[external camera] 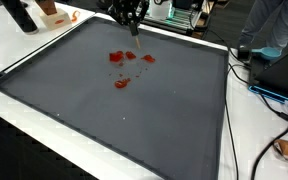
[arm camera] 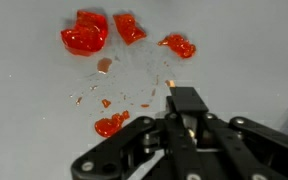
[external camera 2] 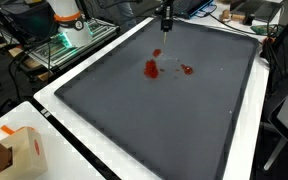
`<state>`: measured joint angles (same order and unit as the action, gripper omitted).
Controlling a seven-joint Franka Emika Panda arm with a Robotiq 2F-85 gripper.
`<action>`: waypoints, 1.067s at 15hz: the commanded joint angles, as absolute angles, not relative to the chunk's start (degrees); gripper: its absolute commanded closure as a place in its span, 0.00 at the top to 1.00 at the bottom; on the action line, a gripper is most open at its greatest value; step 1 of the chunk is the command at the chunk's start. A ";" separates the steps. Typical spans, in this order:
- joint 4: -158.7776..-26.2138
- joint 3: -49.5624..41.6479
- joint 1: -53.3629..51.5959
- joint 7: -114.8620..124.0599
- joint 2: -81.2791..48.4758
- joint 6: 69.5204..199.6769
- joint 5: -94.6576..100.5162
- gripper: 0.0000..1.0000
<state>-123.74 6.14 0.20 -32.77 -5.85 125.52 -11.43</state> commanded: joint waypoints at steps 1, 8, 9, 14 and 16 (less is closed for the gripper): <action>-125.31 5.36 0.61 -37.89 -3.30 124.83 -17.28 0.03; -126.79 5.00 0.62 -47.89 -4.57 124.94 -31.18 0.03; -127.27 5.09 0.49 -48.24 -5.04 125.31 -32.81 0.03; -129.09 6.11 -0.48 -50.73 -7.74 127.10 -38.48 0.03; -129.38 6.67 -0.87 -52.06 -8.86 128.01 -40.22 0.03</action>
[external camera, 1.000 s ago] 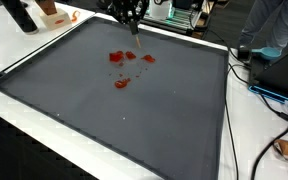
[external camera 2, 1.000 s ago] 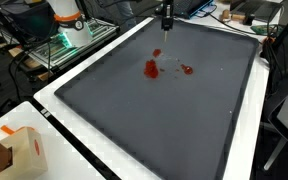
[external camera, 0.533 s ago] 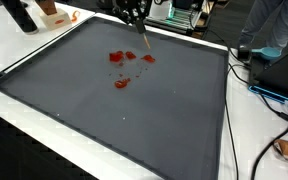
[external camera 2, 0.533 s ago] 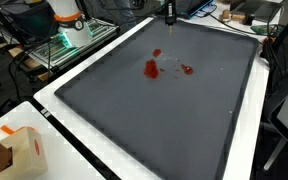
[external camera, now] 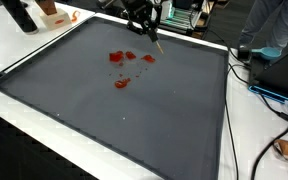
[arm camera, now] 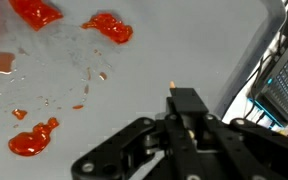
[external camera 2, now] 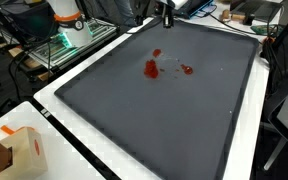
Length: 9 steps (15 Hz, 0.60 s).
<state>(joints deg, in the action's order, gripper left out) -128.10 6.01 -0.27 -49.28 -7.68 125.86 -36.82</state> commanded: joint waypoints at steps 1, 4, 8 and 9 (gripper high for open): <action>-129.32 6.94 -1.08 -52.26 -9.55 128.59 -41.12 0.03; -128.91 7.80 -1.52 -52.31 -11.75 128.82 -42.48 0.03; -128.30 8.58 -1.74 -51.10 -14.27 128.55 -44.76 0.03; -128.22 8.60 -1.83 -50.52 -14.73 128.43 -44.67 0.03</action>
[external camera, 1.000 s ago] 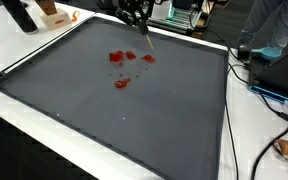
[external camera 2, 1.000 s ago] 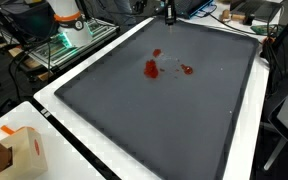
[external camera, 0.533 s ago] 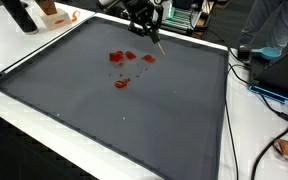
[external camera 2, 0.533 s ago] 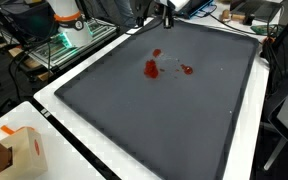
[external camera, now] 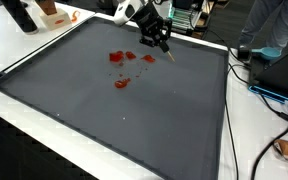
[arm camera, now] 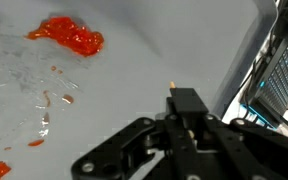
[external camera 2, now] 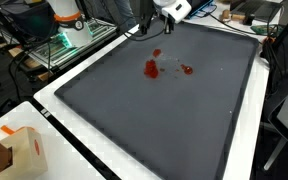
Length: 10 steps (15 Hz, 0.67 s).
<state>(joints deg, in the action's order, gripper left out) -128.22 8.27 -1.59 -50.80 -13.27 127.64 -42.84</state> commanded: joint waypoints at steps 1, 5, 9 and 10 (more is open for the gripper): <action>-128.14 8.57 -1.86 -49.97 -15.13 128.28 -44.41 0.03; -128.05 8.66 -1.48 -49.58 -15.76 127.68 -44.72 0.03; -128.19 8.52 -1.35 -48.43 -15.50 127.46 -44.67 0.03; -128.10 8.51 -1.09 -48.47 -15.54 126.94 -45.00 0.03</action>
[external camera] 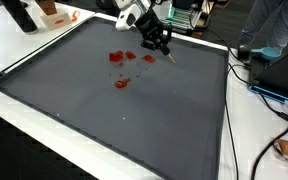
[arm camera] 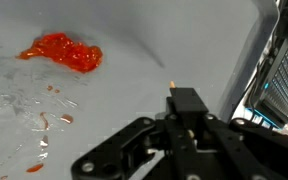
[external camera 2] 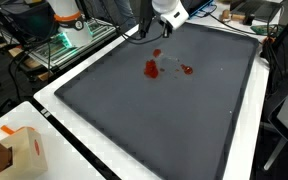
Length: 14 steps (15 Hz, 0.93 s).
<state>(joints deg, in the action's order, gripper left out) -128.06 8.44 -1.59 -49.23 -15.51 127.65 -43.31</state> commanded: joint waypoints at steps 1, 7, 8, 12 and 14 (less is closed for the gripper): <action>-127.99 8.50 -0.88 -48.39 -15.64 126.54 -45.27 0.03; -127.40 8.20 0.55 -50.46 -16.32 123.33 -48.55 0.03; -127.37 8.11 0.69 -50.61 -16.42 122.98 -49.03 0.03; -127.15 7.78 1.03 -51.82 -17.21 121.92 -50.60 0.03; -127.07 7.71 1.13 -52.08 -17.63 121.85 -51.16 0.03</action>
<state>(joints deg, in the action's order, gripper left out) -127.49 8.13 0.72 -49.97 -16.58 123.32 -48.81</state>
